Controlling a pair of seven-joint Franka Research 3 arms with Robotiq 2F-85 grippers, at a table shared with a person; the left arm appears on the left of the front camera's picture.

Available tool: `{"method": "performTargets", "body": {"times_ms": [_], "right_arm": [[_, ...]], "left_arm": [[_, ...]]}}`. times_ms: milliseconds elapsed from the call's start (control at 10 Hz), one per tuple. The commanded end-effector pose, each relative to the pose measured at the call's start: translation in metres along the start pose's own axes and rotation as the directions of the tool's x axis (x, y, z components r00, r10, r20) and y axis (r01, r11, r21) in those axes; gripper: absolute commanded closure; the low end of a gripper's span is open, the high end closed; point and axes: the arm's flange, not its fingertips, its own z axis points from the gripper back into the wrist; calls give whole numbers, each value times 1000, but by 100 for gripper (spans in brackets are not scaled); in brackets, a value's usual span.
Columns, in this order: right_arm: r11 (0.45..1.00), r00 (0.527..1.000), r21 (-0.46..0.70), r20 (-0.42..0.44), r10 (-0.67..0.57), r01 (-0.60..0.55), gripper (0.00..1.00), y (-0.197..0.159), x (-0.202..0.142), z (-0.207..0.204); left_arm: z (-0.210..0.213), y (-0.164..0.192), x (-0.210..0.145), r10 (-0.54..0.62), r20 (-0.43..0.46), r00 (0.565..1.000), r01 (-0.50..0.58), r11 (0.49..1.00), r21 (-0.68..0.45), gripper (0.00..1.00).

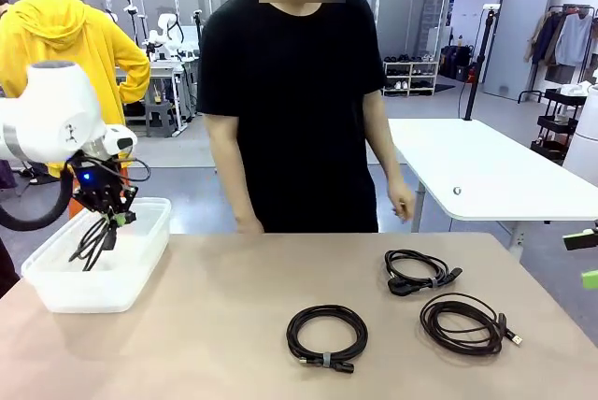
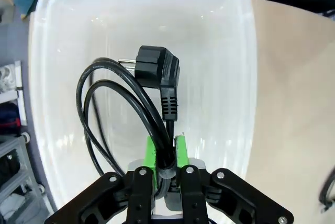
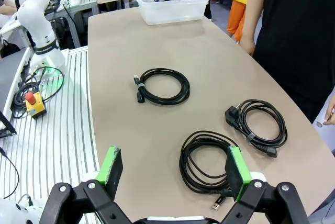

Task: Organize and store the cables.
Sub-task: Place the Power Cable into the Organizing box.

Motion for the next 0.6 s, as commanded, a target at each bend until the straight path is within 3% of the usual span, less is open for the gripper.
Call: {"method": "performTargets", "body": {"times_ms": [0, 100, 200, 300, 400, 500], "right_arm": [[1000, 1000, -3, 15, 20, -19, 0, -1, 0, 0], [1000, 1000, -3, 15, 20, -19, 0, -1, 0, 0], [1000, 1000, -3, 15, 20, -19, 0, -1, 0, 0], [1000, 1000, -3, 15, 20, -19, 0, -1, 0, 0], [1000, 1000, -3, 15, 20, -19, 0, -1, 0, 0], [1000, 1000, -3, 15, 20, -19, 0, -1, 0, 0]], "left_arm": [[-13, 1, 6, 37, -1, 999, -37, 999, 8, 83], [-16, -1, 5, 39, -9, 999, -39, 999, 8, 54], [-16, -1, 3, 40, -6, 999, -40, 999, 5, 38], [-13, -2, 2, 39, -2, 999, -39, 999, -1, 10], [-11, -2, 0, 36, -3, 999, -36, 999, -4, 0], [-8, -2, -1, 35, -3, 999, -35, 999, -8, 0]]}}
